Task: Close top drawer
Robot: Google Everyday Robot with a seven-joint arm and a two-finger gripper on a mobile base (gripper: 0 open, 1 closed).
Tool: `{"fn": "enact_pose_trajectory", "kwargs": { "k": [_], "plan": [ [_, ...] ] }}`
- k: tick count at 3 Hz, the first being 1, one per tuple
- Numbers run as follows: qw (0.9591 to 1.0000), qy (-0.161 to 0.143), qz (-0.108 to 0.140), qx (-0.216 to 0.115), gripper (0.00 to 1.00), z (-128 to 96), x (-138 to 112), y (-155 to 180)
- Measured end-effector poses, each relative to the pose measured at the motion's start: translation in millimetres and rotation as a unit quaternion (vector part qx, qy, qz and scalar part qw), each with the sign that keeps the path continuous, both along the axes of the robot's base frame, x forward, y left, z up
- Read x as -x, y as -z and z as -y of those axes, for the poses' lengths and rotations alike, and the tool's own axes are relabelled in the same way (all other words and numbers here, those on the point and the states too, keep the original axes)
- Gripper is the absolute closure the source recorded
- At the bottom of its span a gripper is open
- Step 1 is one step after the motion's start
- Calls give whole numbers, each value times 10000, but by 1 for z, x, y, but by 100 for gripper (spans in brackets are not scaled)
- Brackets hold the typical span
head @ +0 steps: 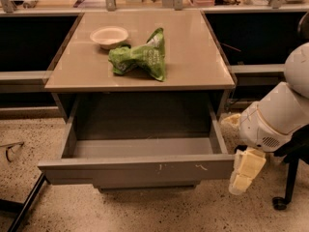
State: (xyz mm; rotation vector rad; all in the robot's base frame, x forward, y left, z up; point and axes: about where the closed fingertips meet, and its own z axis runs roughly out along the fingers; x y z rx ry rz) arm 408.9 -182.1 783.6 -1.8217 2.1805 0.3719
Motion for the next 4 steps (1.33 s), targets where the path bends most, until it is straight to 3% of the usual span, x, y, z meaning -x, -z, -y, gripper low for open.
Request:
{"fn": "enact_pose_trajectory", "kwargs": {
  "k": [1, 3, 4],
  "plan": [
    [9985, -325, -250, -352, 0, -12, 22, 32],
    [9854, -1160, -861, -905, 0, -37, 44, 98],
    [9854, -1160, -861, -905, 0, -37, 44, 98]
  ]
}}
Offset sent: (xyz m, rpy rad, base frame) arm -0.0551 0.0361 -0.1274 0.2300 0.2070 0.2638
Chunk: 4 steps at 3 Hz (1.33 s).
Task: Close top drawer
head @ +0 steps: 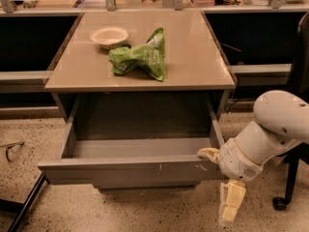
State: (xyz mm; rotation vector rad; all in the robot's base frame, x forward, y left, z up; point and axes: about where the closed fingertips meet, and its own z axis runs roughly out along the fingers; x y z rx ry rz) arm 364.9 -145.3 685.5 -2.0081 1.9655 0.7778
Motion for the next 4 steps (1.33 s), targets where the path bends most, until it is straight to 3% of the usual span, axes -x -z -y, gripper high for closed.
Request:
{"fn": "enact_pose_trajectory", "kwargs": {
  "k": [2, 3, 4],
  "plan": [
    [9984, 387, 411, 40, 0, 17, 16, -29],
    [9983, 500, 302, -74, 0, 24, 33, -17],
    [9984, 398, -141, -368, 0, 19, 39, 27]
  ]
}}
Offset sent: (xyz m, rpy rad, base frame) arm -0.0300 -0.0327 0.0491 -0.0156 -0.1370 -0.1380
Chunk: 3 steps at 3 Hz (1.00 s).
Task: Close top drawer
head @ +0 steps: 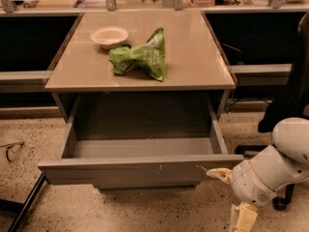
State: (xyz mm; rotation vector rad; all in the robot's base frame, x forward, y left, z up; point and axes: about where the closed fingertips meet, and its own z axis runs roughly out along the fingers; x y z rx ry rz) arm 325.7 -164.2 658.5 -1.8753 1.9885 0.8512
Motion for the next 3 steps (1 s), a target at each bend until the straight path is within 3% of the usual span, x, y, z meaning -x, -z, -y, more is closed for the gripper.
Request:
{"fn": "enact_pose_trajectory", "kwargs": {
  "k": [1, 3],
  "plan": [
    [10000, -2, 0, -1, 0, 0, 0, 0],
    [9994, -334, 37, -80, 0, -34, -50, 3]
  ]
}}
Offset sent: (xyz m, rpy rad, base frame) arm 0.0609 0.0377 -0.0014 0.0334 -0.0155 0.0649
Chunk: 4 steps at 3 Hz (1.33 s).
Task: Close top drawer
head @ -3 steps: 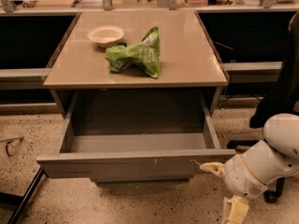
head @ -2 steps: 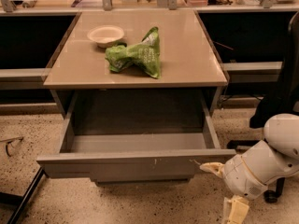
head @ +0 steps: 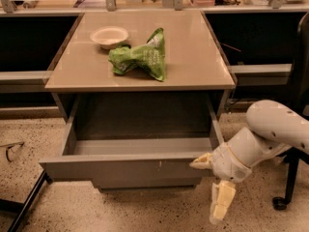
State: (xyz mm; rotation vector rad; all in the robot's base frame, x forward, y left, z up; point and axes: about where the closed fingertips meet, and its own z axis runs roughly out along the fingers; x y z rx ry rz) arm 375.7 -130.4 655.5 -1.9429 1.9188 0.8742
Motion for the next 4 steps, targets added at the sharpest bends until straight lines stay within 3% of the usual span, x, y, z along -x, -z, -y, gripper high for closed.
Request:
{"fn": "enact_pose_trajectory", "kwargs": {
  "k": [1, 3, 4],
  "plan": [
    [9998, -212, 27, -36, 0, -17, -19, 0],
    [9993, -368, 31, -30, 0, -27, -32, 8],
    [9978, -622, 213, 34, 0, -50, -66, 18]
  ]
}}
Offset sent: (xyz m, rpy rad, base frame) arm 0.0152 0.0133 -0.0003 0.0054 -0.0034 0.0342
